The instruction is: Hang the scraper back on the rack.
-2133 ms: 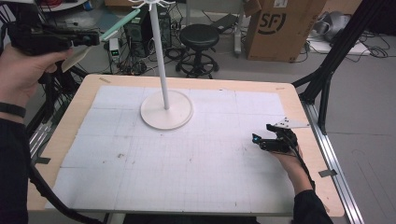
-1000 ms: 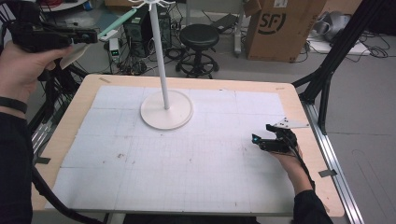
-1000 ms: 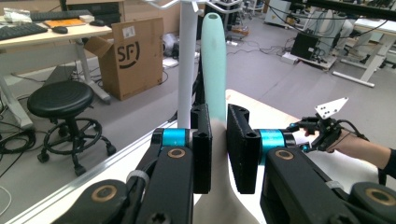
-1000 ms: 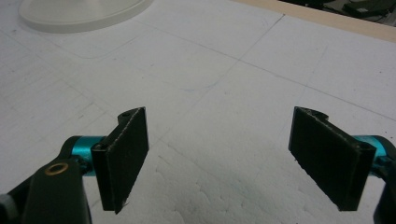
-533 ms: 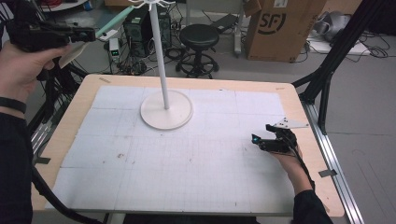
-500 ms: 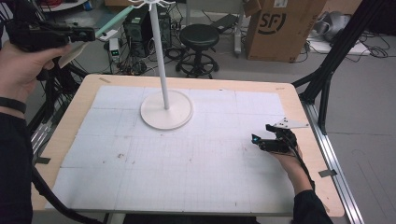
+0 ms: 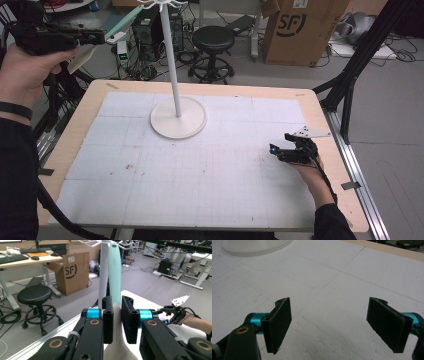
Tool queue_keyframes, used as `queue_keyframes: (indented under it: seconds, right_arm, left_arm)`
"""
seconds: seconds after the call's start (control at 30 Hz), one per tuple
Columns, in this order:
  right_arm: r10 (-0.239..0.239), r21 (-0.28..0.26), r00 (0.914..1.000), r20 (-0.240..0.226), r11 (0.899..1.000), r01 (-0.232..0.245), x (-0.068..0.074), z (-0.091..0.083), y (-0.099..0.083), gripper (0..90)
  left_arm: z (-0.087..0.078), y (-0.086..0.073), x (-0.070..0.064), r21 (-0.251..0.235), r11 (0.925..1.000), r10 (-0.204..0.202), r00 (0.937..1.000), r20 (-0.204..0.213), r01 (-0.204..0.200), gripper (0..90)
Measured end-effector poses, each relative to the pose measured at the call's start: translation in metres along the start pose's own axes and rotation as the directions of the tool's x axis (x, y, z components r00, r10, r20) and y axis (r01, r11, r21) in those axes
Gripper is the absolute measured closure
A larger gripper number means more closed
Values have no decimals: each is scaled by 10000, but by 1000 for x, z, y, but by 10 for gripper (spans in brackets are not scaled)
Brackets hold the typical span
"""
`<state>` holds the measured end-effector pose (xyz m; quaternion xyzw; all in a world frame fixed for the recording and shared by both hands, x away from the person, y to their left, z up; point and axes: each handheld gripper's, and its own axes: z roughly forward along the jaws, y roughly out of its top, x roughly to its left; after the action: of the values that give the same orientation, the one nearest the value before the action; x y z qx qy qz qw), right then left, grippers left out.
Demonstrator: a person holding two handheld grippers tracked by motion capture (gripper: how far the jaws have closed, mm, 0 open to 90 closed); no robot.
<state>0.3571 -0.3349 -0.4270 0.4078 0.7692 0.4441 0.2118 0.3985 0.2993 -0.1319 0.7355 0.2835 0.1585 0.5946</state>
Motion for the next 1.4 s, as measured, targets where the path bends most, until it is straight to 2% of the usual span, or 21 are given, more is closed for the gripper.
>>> queue_keyframes:
  seconds: [0.77,1.0,1.03,1.1,1.17,1.27,1.4]
  right_arm:
    - [-10,-4,10000,-13,10000,10,0,0,0,193]
    - [15,13,10000,-21,10000,-15,0,0,0,192]
    - [30,16,10000,-25,10000,-30,0,0,0,193]
    - [24,0,10000,-30,10000,-24,0,0,0,192]
    - [45,-15,10000,-36,10000,-45,-1,0,0,192]
    - [6,-8,10000,-26,10000,-6,-1,0,0,193]
    - [-20,48,10000,-67,10000,21,0,2,-1,193]
  left_arm:
    - [19,-5,0,548,9985,95,9998,-186,-85,804]
    - [26,-9,1,714,9974,0,9999,-167,12,793]
    - [27,-9,1,659,9978,-46,9999,-145,55,767]
    - [26,-12,1,607,9981,-109,9997,-238,123,612]
    - [25,-18,0,592,9982,-66,9990,-431,91,503]
    - [24,-33,-2,587,9983,40,9973,-731,3,401]
    - [24,-68,-7,453,9987,254,9952,-948,-212,323]
